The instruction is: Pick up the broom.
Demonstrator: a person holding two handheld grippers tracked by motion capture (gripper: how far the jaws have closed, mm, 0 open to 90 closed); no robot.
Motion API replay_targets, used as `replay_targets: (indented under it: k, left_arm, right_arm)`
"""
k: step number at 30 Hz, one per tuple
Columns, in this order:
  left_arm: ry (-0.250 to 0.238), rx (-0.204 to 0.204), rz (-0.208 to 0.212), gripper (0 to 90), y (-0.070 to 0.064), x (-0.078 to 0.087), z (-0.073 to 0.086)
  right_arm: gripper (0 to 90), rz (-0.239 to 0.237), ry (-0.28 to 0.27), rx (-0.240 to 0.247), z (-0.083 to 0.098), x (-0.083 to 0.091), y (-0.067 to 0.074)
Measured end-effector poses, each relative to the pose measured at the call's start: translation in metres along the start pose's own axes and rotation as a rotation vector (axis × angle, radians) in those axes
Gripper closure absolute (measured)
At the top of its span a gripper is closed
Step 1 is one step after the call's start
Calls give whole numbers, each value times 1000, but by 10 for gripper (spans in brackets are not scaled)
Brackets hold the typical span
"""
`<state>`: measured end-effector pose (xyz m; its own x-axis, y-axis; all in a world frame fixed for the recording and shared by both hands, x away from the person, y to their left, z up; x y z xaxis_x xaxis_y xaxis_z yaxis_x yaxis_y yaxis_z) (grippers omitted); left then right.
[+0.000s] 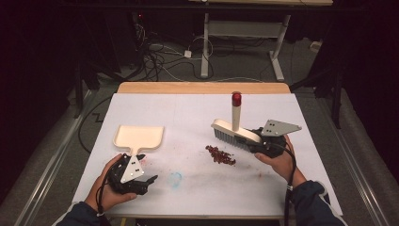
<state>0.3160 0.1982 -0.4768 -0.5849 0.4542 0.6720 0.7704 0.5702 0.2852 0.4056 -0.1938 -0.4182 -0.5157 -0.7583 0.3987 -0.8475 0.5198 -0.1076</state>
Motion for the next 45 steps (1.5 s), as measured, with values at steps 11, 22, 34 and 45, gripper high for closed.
replay_targets:
  k: [11,22,34,45]
  left_arm:
    - [-8,-2,-1,199,0,0,-1]
    - [-18,-2,-8,199,-1,1,-3]
    - [-17,5,4,199,3,-4,-3]
    - [-15,-4,6,199,1,-3,-5]
  right_arm:
    - [680,83,78,-94,2,52,13]
    - [679,94,145,-210,19,100,31]
    - [680,89,199,-269,37,100,27]
    - [679,1,210,-396,38,104,27]
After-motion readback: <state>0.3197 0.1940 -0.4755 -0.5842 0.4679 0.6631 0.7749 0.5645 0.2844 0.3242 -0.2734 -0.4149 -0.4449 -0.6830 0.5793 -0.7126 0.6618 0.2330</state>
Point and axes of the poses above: each handheld gripper's, and its own axes: x roughly backward along the jaws, z roughly out of its underside, y roughly to its left, the point moved 4 cm from there along -x, roughly forward along the jaws
